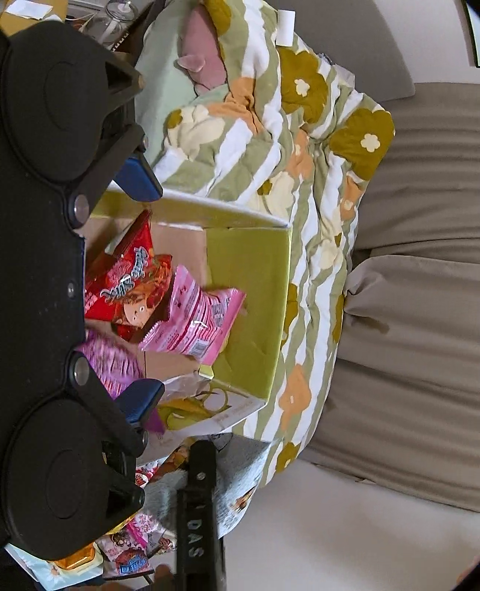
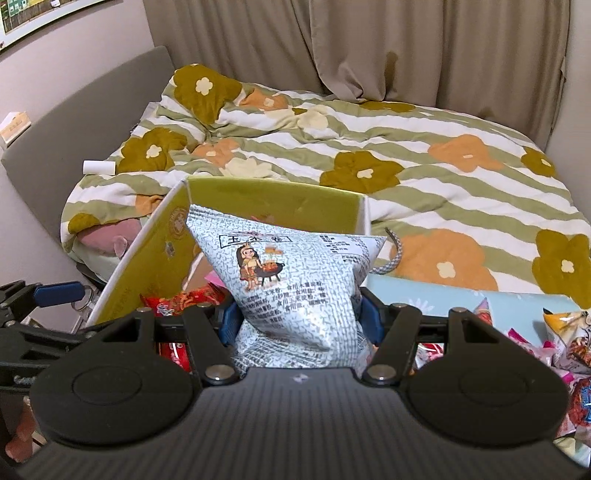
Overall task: Organize snacks
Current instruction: 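Carry both bags to the yellow box and release them inside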
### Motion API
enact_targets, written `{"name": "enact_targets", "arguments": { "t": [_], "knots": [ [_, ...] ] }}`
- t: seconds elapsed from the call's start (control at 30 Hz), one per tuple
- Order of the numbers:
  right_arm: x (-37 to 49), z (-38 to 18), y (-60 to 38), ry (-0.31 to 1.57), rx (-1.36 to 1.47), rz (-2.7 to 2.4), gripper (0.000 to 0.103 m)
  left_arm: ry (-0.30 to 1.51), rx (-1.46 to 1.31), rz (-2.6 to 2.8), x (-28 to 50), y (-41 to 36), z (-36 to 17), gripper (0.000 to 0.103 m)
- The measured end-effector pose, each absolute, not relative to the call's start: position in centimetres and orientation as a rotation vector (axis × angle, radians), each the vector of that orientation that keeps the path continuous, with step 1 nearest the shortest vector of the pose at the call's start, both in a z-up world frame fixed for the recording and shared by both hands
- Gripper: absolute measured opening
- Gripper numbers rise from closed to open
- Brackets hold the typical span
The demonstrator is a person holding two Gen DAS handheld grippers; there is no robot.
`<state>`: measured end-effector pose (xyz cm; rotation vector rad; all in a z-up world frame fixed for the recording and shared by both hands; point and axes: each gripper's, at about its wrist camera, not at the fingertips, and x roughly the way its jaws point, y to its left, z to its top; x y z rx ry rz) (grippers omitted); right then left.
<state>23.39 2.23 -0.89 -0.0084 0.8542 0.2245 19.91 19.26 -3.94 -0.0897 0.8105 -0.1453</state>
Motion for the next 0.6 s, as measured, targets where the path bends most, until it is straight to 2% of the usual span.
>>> {"name": "enact_targets", "arguments": {
  "t": [0.33,0.43,0.6],
  "knots": [
    [27.9,-2.9,4.8,0.902,0.007,0.215,0.081,0.811,-0.028,-0.155,20.9,20.1,-4.2,0.103],
    [28.5,-3.7,4.7,0.893,0.042,0.215,0.103,0.819,-0.028,-0.149,21.2,20.4,-4.6,0.103],
    [27.8,-4.4,4.0,0.871,0.058,0.213,0.103,0.837,-0.027,-0.139,21.4,20.5,-5.2,0.103]
  ]
}}
